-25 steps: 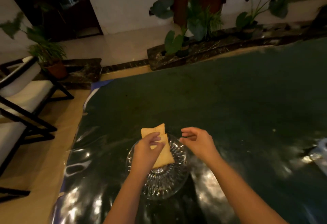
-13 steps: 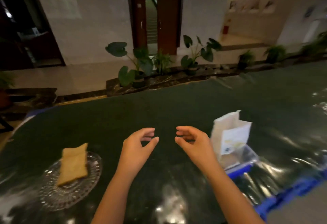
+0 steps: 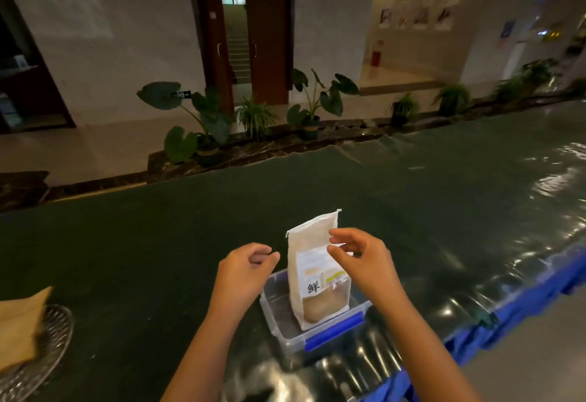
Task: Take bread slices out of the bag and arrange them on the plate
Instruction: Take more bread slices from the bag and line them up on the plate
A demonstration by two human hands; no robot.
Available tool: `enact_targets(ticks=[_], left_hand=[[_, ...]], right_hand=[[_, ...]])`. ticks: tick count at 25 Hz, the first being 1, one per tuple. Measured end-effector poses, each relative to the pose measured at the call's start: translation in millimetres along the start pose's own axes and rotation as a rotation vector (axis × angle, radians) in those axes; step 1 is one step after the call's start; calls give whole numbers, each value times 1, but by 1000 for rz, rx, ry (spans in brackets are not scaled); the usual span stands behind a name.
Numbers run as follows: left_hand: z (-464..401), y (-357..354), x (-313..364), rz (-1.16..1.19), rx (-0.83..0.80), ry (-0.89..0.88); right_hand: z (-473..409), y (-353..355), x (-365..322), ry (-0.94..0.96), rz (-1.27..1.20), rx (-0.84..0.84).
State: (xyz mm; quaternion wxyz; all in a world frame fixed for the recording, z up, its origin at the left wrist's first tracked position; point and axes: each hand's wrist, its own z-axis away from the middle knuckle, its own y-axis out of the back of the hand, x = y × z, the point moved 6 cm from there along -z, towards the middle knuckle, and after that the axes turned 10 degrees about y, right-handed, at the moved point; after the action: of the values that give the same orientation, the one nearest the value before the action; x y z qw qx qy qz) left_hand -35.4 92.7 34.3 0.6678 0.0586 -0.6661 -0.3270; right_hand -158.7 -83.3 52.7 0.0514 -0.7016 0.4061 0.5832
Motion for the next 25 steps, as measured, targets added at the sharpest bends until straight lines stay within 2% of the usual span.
enact_targets(ticks=[5, 10, 15, 19, 25], left_hand=[[-46, -37, 18, -126, 29, 84], [-69, -73, 25, -444, 77, 150], [-84, -100, 30, -594, 241, 255], [-84, -103, 31, -559, 340, 392], [-69, -103, 20, -617, 384, 498]], right_hand=[[-53, 32, 32, -17, 69, -3], [-102, 29, 79, -120, 199, -71], [-139, -9, 112, -35, 358, -348], [-148, -26, 133, -39, 261, -541], [-147, -5, 151, -110, 59, -566]])
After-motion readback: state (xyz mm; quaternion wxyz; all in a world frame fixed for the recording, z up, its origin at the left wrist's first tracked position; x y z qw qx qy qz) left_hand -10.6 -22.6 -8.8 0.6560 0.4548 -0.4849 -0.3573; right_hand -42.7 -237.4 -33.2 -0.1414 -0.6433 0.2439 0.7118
